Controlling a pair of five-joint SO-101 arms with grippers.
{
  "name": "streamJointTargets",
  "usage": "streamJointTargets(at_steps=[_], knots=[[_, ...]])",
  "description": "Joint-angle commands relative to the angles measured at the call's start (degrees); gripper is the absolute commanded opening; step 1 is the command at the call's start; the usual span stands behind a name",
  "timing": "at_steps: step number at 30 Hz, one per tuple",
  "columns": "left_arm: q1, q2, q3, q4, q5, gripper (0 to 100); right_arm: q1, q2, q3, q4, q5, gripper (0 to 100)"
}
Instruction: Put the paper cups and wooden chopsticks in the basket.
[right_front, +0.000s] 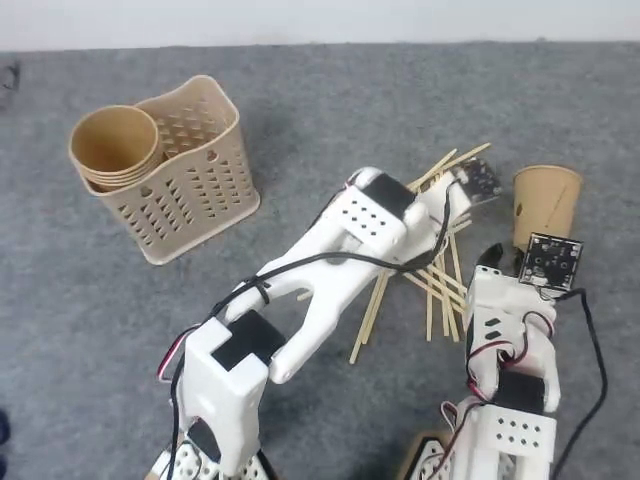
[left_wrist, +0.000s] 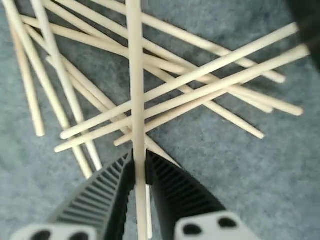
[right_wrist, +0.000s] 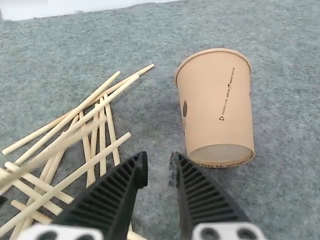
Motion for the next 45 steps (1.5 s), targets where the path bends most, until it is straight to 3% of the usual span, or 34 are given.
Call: streamJointTargets(at_steps=[1,7,13,16,28,38,45], knots=[[-0.4,-1.1,-10.9,6.9,-0.7,1,-0.1,-0.9,-0.3,-1.3,0.8,9.0],[-7.8,-6.3,-40.3,16.9,1.3,1,-0.1,-0.9,-0.3,-1.0,0.8,9.0],[-22.8,-8.0,-63.3,17.1,19.1,1,-0.5,-0.9,-0.3,-1.0,1.0,9.0],[-27.7,-8.0,-69.7,16.8,24.1,1,-0.5,-0.9,-0.3,-1.0,1.0,9.0],[-40.9,-1.2,-69.0,3.7,25.3,1,-2.2,-0.7,-0.2,-0.9,1.1,9.0],[-42.8,10.5,-70.2,5.0,25.4,1,-3.0,-0.6,-0.2,-1.4,2.9,9.0],[-44.6,19.8,-82.4,11.4,25.2,1,-4.4,-1.0,0.7,-1.5,3.2,9.0]])
